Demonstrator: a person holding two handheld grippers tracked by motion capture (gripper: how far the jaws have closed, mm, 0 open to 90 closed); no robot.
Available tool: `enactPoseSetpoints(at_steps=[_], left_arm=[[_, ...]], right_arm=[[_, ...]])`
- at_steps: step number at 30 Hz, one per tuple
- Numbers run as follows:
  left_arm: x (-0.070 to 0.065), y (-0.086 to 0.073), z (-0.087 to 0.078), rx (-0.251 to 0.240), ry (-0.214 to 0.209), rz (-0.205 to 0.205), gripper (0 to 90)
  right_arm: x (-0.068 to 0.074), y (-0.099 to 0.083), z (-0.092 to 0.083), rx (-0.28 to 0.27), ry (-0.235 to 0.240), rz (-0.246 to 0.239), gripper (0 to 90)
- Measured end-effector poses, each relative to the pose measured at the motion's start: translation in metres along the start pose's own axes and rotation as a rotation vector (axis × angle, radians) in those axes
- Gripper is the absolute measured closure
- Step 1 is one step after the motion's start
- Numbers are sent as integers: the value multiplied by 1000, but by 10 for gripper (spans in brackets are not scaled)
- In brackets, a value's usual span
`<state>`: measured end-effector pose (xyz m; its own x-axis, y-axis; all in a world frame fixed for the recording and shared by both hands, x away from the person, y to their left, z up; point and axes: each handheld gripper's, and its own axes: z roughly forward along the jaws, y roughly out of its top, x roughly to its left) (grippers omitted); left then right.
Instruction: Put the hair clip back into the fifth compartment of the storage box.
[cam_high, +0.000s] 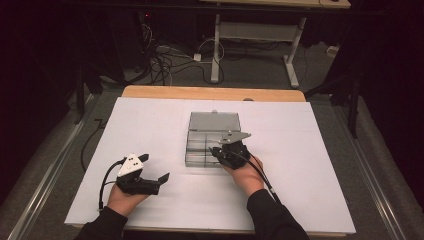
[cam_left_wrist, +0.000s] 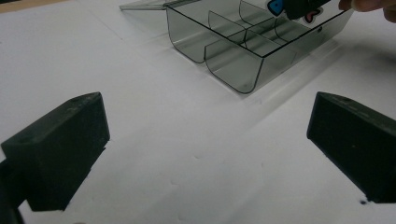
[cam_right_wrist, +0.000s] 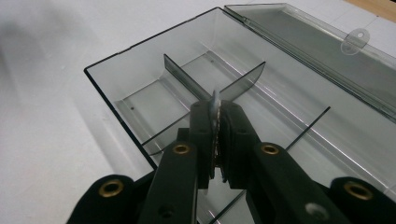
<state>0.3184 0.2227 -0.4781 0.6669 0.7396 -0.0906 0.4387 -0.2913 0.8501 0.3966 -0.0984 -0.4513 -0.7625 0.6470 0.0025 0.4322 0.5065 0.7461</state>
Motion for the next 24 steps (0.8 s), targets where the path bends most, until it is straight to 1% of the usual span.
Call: enactPoseSetpoints(at_steps=[7,8,9,10,11,13,15,16,17,19,20,21,22,23,24], left_arm=[[0,0,1,3,-3,-2,0],[0,-1,1,4,-3,-4,0],[0,-1,1,4,-3,-4,0],[0,-1,1,4,-4,-5,0],[0,-1,1,4,-4,-5,0],[0,-1,1,3,-5,-6,0],[0,-1,1,2,-5,-6,0],[0,-1,1,3,-5,-4,0],[0,-1,1,3,-5,-4,0],[0,-1,1,2,-5,-3,0],[0,-1,1,2,-5,-4,0],[0,-1,1,2,-5,-4,0],[0,-1,1,6,-5,-3,0],[0,-1,1,6,-5,-3,0],[0,-1,2,5,-5,-5,0]], right_arm=[[0,2,-4,-2,3,-1,851],[0,1,-4,2,13,4,803],[0,1,-4,2,13,4,803],[0,1,-4,3,14,16,714],[0,1,-4,3,14,16,714],[-1,1,-7,-12,28,33,670],[-2,3,-12,-26,34,35,645],[-3,3,-18,-41,39,42,610],[-3,3,-18,-41,39,42,610],[-4,1,-24,-59,45,45,556],[-5,-2,-29,-73,55,56,496],[-5,-2,-29,-73,55,56,496],[-5,-7,-34,-85,58,62,429],[-5,-7,-34,-85,58,62,429],[-6,-10,-36,-88,57,65,386]])
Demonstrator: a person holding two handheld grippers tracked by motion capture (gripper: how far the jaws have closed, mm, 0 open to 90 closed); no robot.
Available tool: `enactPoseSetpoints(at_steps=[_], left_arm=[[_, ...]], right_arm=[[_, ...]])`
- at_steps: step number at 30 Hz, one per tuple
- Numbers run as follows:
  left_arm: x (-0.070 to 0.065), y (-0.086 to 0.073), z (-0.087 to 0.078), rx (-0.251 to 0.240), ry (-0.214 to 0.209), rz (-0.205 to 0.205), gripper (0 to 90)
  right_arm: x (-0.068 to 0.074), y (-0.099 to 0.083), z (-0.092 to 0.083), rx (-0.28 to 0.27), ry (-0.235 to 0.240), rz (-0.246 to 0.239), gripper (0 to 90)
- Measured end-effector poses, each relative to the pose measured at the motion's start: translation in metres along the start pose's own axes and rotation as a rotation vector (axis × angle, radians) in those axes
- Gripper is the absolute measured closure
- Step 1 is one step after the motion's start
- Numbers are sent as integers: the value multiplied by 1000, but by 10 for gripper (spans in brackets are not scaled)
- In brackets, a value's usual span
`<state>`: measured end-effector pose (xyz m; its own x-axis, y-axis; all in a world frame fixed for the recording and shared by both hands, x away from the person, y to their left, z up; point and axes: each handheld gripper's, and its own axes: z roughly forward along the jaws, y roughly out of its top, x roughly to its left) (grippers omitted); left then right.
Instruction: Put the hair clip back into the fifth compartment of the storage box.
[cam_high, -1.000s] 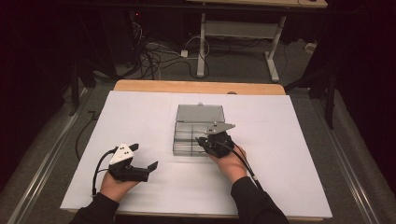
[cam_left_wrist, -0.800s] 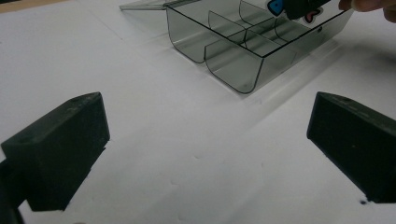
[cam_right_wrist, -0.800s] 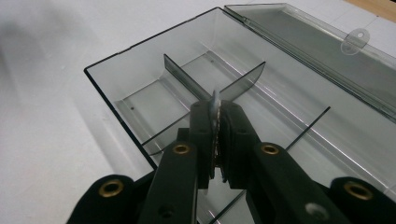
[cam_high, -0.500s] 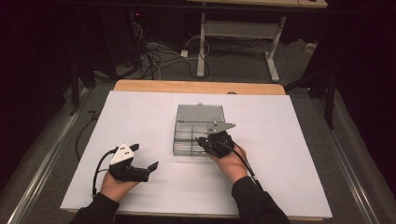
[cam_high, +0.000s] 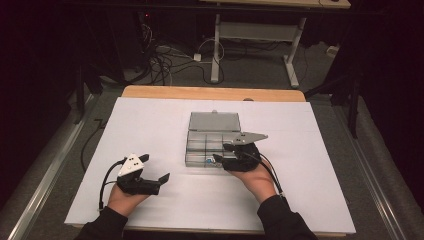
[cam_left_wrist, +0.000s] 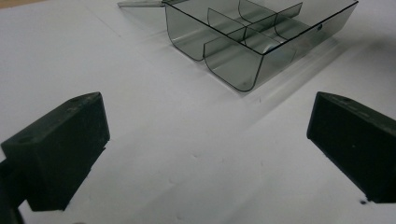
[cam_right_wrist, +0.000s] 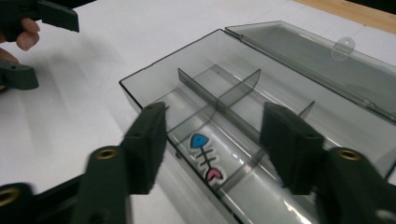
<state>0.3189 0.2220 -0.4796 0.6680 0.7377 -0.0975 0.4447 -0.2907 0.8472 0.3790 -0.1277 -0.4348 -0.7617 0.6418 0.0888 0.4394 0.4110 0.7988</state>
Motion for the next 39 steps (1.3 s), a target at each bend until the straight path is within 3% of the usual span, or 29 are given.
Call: enactPoseSetpoints(at_steps=[3,8,18,32,39], left_arm=[[-1,0,0,1,-1,0,0],[-2,0,1,3,-3,0,0],[-2,0,1,6,1,-5,0],[-1,0,1,4,-5,-8,0],[0,0,1,3,-3,-13,0]], right_arm=[[-1,-9,-11,-12,-10,4,267],[-3,-22,-29,-55,-29,22,163],[-6,-50,-49,-72,-98,50,6],[-4,-79,-60,-89,-149,38,0],[-11,-96,-66,-73,-175,47,0]])
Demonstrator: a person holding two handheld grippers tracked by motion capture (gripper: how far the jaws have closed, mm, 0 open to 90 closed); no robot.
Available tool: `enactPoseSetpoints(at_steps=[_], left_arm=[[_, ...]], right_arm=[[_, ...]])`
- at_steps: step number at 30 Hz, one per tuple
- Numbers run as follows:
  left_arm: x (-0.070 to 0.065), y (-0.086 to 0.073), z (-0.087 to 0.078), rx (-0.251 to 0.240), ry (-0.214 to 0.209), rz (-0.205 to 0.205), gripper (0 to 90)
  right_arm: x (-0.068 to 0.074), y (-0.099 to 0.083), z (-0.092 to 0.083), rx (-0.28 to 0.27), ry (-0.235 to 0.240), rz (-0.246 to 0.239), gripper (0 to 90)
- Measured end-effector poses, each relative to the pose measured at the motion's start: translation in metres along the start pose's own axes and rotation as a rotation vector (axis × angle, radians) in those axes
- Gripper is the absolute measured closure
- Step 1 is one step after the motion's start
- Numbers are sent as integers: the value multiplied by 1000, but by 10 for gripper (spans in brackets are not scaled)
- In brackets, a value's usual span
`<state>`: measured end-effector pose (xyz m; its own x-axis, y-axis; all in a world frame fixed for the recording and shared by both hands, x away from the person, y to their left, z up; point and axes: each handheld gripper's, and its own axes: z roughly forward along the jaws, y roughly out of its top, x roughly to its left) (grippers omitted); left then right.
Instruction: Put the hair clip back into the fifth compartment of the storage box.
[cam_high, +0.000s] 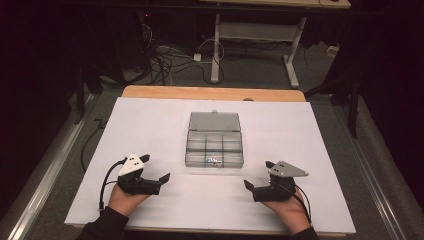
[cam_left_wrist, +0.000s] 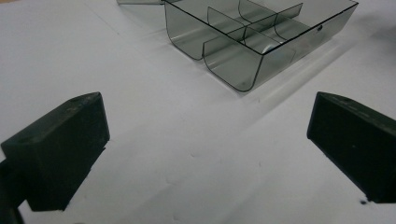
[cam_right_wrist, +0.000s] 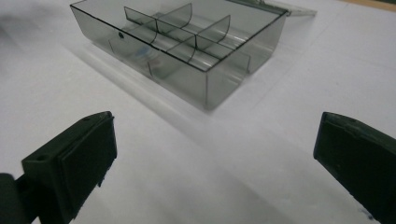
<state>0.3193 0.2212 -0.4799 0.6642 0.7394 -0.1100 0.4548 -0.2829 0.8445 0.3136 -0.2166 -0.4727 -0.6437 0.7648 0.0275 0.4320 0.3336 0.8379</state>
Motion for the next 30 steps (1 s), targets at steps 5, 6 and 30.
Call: enactPoseSetpoints(at_steps=[5,6,30], left_arm=[[0,0,-2,-6,0,0,0],[0,0,-2,-10,0,-3,0],[-4,2,1,1,-25,-25,0]], right_arm=[[-5,-8,-11,-11,-19,16,0],[-6,-9,-14,-17,-25,19,0],[-11,-9,-18,-60,-43,54,0]])
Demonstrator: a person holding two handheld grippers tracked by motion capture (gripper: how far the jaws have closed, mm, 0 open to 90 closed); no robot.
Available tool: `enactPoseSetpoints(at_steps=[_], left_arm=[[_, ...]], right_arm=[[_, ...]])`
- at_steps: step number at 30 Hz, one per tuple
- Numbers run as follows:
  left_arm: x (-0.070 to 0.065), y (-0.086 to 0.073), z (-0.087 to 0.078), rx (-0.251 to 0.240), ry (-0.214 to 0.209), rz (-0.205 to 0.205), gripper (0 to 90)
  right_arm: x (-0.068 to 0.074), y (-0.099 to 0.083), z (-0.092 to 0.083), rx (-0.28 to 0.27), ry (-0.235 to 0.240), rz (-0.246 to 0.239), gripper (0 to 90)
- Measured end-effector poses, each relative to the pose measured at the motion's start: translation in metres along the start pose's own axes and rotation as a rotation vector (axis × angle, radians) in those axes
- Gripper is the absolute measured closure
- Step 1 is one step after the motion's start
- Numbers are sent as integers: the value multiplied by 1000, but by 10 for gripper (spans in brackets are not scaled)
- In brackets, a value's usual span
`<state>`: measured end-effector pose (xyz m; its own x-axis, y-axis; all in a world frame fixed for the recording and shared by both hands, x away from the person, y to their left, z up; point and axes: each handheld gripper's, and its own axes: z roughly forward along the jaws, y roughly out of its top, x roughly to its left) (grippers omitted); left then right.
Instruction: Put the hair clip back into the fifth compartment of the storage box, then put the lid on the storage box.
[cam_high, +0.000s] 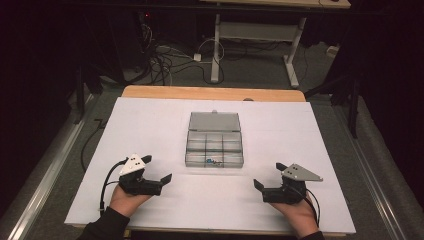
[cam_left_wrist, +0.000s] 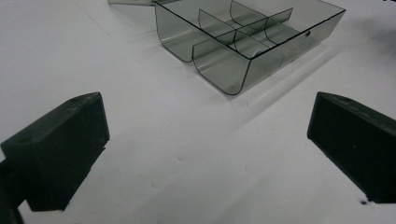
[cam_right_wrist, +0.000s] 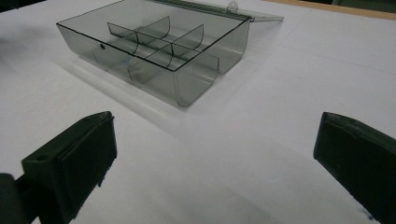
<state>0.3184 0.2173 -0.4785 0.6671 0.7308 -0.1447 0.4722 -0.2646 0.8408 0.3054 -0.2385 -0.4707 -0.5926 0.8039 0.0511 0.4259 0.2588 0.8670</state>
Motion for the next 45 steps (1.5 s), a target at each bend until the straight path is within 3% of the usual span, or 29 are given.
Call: enactPoseSetpoints(at_steps=[10,14,26,32,37,40,45], left_arm=[[1,0,-2,-21,23,17,0],[1,1,0,-26,19,-6,0],[-6,7,15,-25,8,9,0],[1,9,25,-11,-6,4,0],[0,13,24,-11,1,7,0],[1,21,22,-27,29,21,0],[6,32,25,-22,26,-29,0]], right_arm=[[7,6,12,15,-2,-33,0],[8,8,18,25,8,-30,0],[7,15,30,22,23,-23,1],[6,22,36,16,47,-16,1],[4,25,42,17,39,-10,1],[4,29,46,22,31,-22,1],[1,38,50,14,35,-9,2]])
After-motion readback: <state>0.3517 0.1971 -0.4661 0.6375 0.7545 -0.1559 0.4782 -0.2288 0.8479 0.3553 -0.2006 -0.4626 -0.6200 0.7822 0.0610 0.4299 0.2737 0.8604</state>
